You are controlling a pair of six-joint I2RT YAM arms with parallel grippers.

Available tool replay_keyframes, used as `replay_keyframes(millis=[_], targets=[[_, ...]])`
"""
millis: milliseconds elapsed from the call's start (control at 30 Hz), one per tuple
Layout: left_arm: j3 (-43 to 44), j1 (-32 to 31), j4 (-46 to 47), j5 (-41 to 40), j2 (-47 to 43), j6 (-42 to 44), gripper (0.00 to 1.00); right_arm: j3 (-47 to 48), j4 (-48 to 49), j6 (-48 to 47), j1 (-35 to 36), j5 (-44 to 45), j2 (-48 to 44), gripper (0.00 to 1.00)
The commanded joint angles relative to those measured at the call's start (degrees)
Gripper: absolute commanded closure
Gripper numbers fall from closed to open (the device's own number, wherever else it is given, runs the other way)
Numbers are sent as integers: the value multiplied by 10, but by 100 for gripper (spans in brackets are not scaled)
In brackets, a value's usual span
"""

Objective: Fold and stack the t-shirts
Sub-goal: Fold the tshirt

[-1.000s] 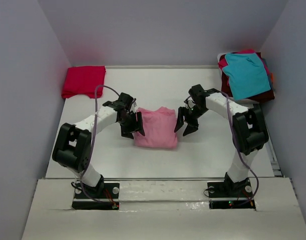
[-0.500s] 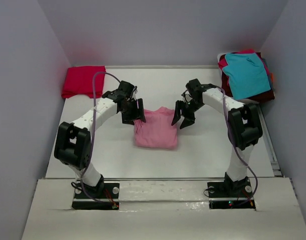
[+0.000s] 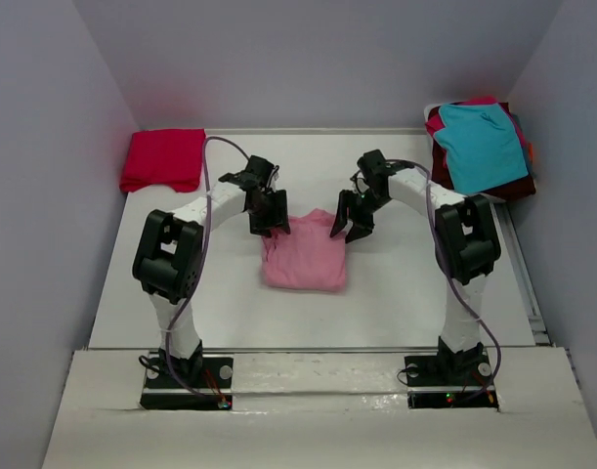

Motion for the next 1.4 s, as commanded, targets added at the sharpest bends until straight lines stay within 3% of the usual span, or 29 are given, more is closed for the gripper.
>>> replay_keyframes(millis=[0,200,333,400,567,600,733,1000,1367], targets=[[44,-2,22,-15,6,12,35,19,28,11,3,3,12,47],[61,-2,33,-16,21,13,38,27,31,12,3,2,23,61],[77,-2,28,-11,32,12,48,36,25,10,3,2,30,72],[81,3,23,-9,32,13,60,37,23,7,3,5,30,75],[83,3,15,-5,23,13,76,38,23,6,3,5,32,76],[82,3,11,-5,20,14,83,39,23,6,3,4,33,76],[79,8,1,-8,1,14,94,44,21,4,3,3,31,77],[59,14,-12,-15,-64,11,94,50,13,-8,3,14,21,78],[30,14,-21,-28,-111,2,94,70,19,-31,3,33,-5,90]])
